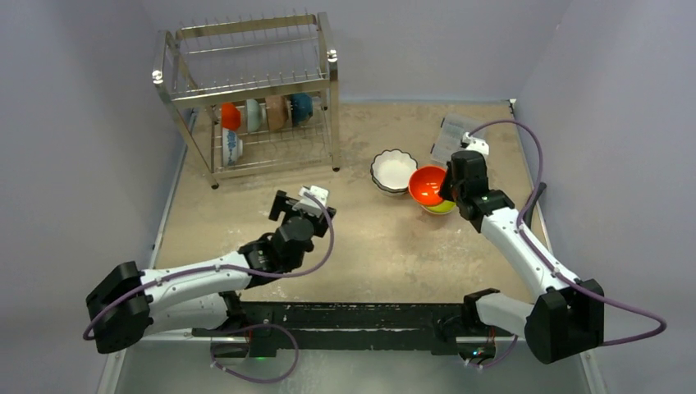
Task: Unload the bowls from the dish rack
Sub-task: Place the bowl with the bowl.
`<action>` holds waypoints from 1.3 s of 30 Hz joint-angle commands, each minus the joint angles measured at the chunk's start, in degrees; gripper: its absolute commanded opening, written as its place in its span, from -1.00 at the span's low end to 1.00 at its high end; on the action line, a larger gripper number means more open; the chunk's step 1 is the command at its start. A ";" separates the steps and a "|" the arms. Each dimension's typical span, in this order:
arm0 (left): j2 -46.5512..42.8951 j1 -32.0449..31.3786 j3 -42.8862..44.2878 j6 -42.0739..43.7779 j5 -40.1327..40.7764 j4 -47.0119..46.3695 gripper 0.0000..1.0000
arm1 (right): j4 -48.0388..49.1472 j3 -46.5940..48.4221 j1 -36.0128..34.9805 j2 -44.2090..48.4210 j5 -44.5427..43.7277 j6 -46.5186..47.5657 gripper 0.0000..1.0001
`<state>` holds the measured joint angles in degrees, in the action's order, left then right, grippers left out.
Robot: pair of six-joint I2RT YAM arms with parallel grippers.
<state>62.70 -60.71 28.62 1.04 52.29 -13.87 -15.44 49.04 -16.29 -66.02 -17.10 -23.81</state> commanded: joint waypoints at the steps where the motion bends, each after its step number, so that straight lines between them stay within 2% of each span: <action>1: -5.26 6.55 -0.74 -11.94 -8.91 5.91 0.85 | 6.29 -2.02 2.43 1.54 -2.10 -3.98 -1.00; 6: -8.59 13.82 -3.20 -17.13 -15.26 6.68 0.87 | 10.55 -3.61 4.41 -0.31 -3.20 -6.27 -1.00; 13: -9.54 14.74 -4.27 -17.26 -16.03 5.66 0.87 | 12.98 -5.04 6.10 -5.30 -3.25 -7.81 -0.99; 25: -10.46 14.75 -4.64 -16.79 -16.41 5.46 0.87 | 13.36 -7.05 6.93 -6.58 -2.12 -7.84 -0.42; 34: -11.33 14.74 -4.80 -16.86 -16.43 5.53 0.86 | 10.66 -6.35 6.89 -5.06 -3.02 -7.29 -0.15; 39: -11.56 14.80 -4.91 -16.86 -16.48 5.36 0.86 | 8.21 -5.88 6.86 -2.76 -4.10 -7.26 -0.12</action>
<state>52.12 -46.15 24.36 -14.48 36.21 -7.57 -5.32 41.85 -9.56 -71.79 -18.87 -30.87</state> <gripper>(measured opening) 0.931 0.435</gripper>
